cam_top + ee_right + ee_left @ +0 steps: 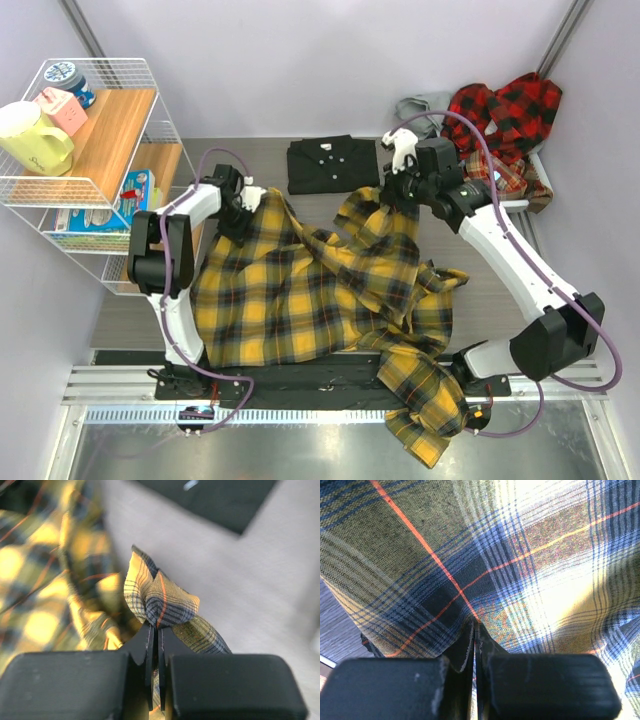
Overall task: Fold and stack the long sleeve shirts
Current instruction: Flatten the shirt out
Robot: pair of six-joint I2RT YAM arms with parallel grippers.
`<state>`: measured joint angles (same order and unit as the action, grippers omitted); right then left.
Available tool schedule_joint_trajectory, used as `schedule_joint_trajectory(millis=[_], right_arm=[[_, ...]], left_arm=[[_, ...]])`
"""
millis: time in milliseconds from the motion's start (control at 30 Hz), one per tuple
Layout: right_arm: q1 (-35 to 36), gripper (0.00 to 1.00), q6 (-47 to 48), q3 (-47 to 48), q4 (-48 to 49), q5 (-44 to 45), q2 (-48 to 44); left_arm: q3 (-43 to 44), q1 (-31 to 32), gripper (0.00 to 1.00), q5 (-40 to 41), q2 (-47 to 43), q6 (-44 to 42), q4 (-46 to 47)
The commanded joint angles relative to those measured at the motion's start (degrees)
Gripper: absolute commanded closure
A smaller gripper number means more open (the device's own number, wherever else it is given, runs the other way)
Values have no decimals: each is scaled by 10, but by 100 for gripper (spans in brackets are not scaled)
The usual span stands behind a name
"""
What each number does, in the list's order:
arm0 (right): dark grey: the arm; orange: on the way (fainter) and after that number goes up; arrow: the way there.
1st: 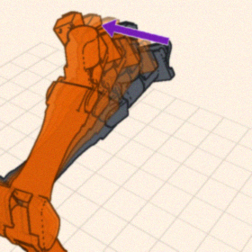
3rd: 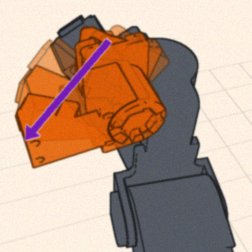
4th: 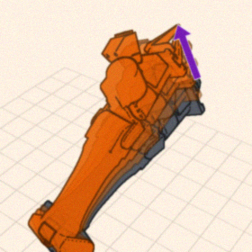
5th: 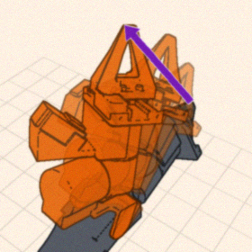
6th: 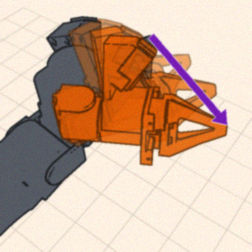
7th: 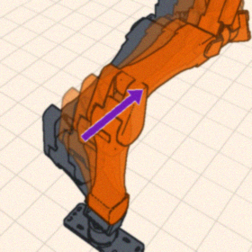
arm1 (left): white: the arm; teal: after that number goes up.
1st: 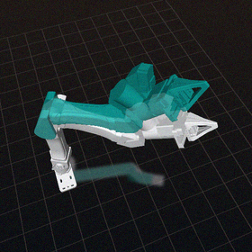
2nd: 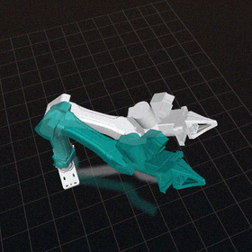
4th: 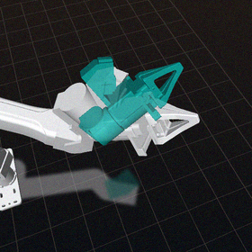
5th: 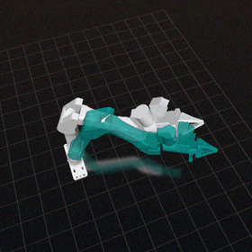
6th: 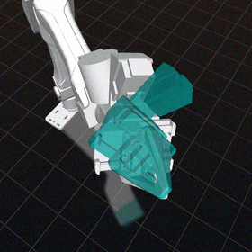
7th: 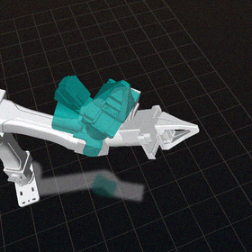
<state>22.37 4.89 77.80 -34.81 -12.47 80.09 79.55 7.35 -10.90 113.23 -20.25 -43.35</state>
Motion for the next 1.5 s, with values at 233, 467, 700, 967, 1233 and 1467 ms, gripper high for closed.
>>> schedule_joint_trajectory(millis=[233, 467, 700, 967, 1233, 1467], right_arm=[[-16, 99, 202, 102, 245, 170, 64], [-42, 99, 318, 205, 487, 148, 222], [-48, 94, 445, 281, 654, 101, 396], [-59, 11, 501, 330, 577, 236, 418], [-68, 0, 360, 194, 116, 136, 220], [-69, 0, 299, 25, -42, 48, 168]], left_arm=[[-22, -12, 95, -108, -97, -8, -9], [-10, -13, 59, -166, -168, 40, 35], [14, -13, 54, -171, -143, 42, 20], [-11, -13, 49, -141, -158, 44, 43], [24, -9, 30, -70, -108, 3, 10], [37, -9, 18, -21, -54, -38, -33]])
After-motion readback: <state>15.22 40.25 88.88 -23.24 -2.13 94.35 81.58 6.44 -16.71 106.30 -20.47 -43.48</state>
